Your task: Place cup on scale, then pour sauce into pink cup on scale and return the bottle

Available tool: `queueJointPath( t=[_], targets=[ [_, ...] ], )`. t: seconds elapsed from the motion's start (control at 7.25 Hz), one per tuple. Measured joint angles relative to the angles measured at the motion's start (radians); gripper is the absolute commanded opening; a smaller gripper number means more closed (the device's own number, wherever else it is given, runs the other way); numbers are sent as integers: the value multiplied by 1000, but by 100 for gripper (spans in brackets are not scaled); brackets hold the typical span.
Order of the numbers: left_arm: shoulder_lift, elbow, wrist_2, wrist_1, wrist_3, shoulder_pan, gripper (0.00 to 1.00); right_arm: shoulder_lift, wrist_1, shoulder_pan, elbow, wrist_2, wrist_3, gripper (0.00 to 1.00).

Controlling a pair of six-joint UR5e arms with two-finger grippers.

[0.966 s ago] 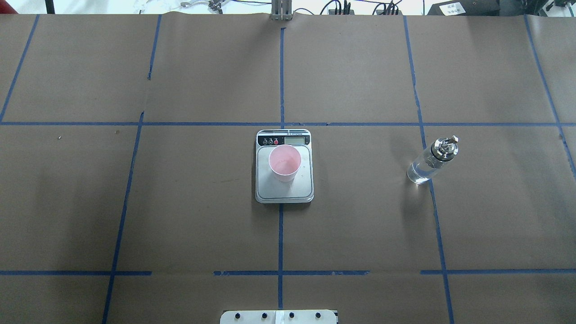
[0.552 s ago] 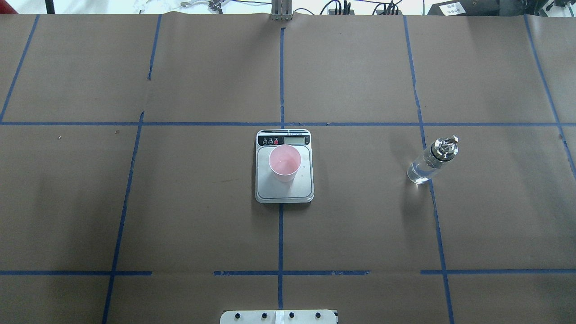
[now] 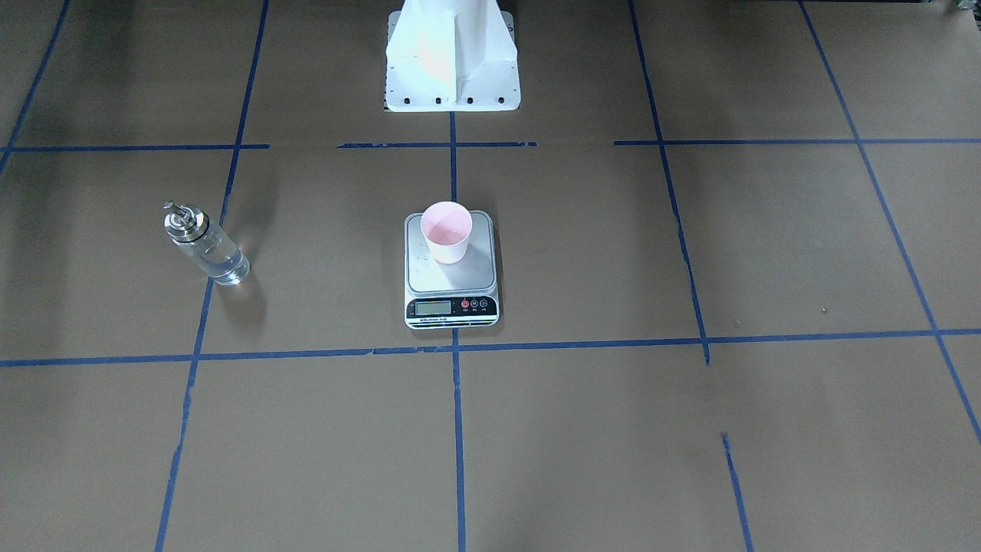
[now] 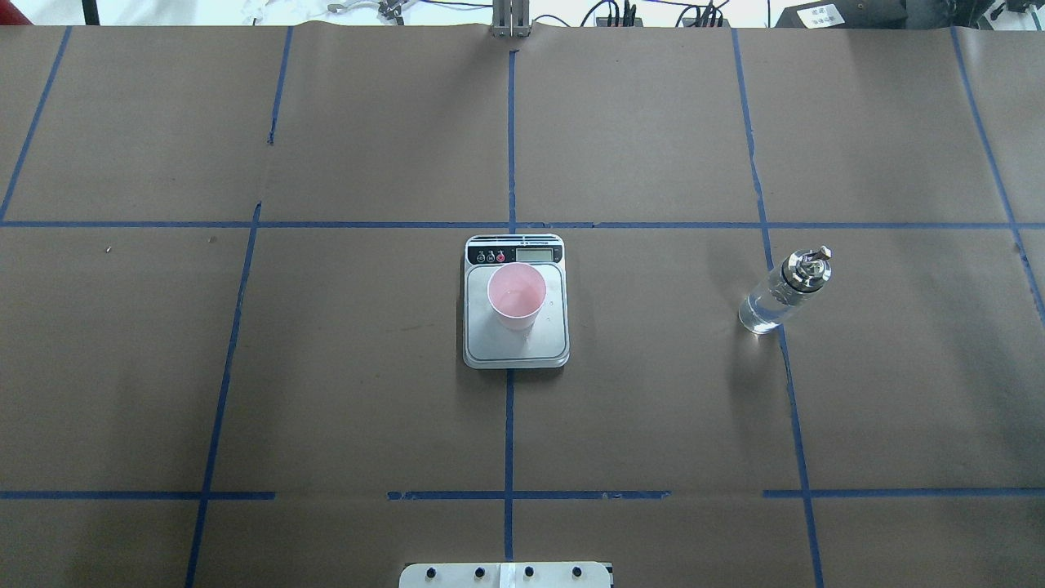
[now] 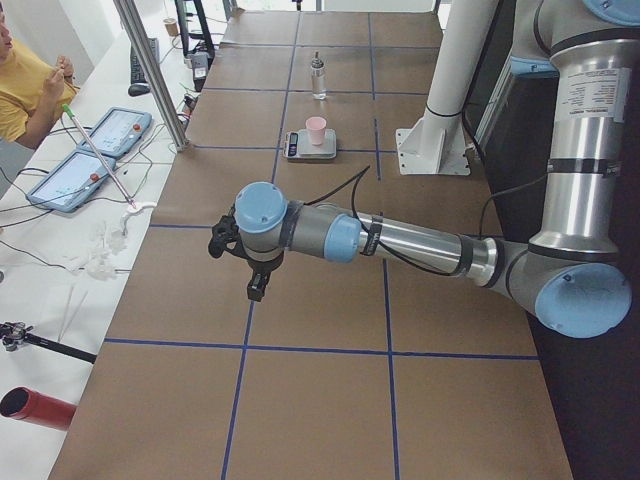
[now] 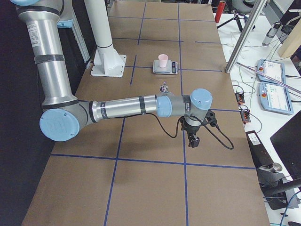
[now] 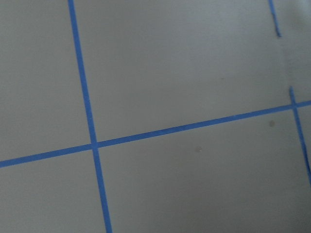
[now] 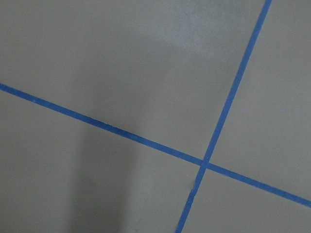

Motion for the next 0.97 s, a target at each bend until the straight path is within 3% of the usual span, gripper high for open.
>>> queueJointPath(
  t=[0.55,0.97],
  targets=[
    [78,-142,24,3,2,-12,100,18,-98,41,70,-21,1,100],
    [145,-187,-1,0,2,-14,100,-7,-183,76,134,-23,1,100]
  ],
)
